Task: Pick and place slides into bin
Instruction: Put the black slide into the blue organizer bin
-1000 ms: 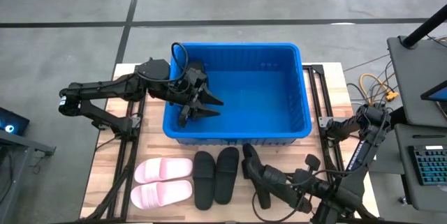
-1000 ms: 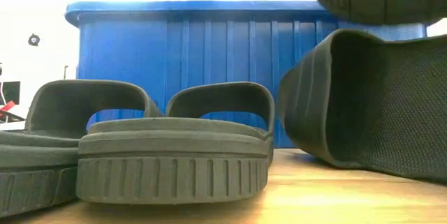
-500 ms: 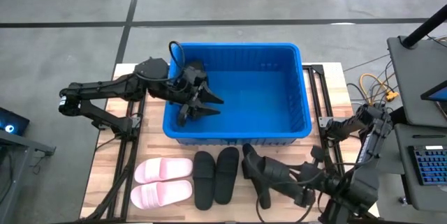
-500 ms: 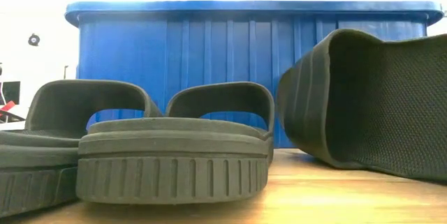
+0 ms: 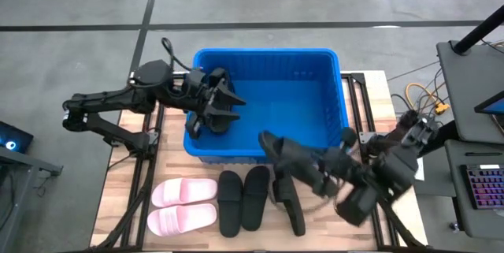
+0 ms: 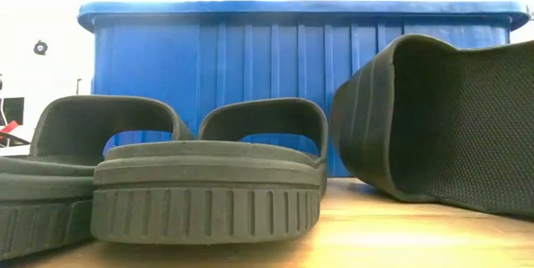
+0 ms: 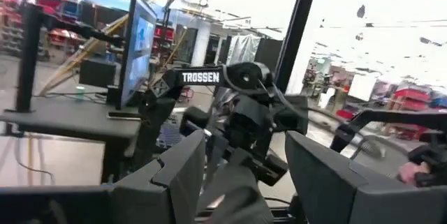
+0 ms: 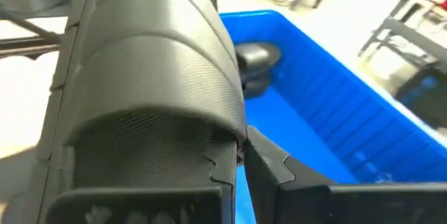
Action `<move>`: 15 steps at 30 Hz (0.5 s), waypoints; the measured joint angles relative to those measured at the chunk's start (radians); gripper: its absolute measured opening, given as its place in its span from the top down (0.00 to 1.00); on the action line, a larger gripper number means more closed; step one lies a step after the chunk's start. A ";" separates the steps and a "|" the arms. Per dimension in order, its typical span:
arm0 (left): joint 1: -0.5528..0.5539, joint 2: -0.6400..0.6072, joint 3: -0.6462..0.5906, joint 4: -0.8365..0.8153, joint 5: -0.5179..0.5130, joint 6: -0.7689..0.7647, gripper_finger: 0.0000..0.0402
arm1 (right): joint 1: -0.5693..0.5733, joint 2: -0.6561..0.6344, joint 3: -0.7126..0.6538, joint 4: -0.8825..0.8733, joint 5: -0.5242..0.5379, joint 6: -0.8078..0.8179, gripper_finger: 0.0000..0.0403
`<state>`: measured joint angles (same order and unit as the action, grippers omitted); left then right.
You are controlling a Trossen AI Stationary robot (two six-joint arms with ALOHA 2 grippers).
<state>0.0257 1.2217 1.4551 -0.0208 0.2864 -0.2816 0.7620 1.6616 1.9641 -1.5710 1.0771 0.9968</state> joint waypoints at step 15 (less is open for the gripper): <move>0.000 -0.211 0.000 -0.356 -0.342 0.127 0.54 | -0.430 0.003 0.149 0.004 -0.198 -0.190 0.97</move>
<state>0.0254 1.0106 1.4551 -0.3765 -0.0553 -0.1546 0.3321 1.6646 2.1128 -1.5670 0.8786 0.8070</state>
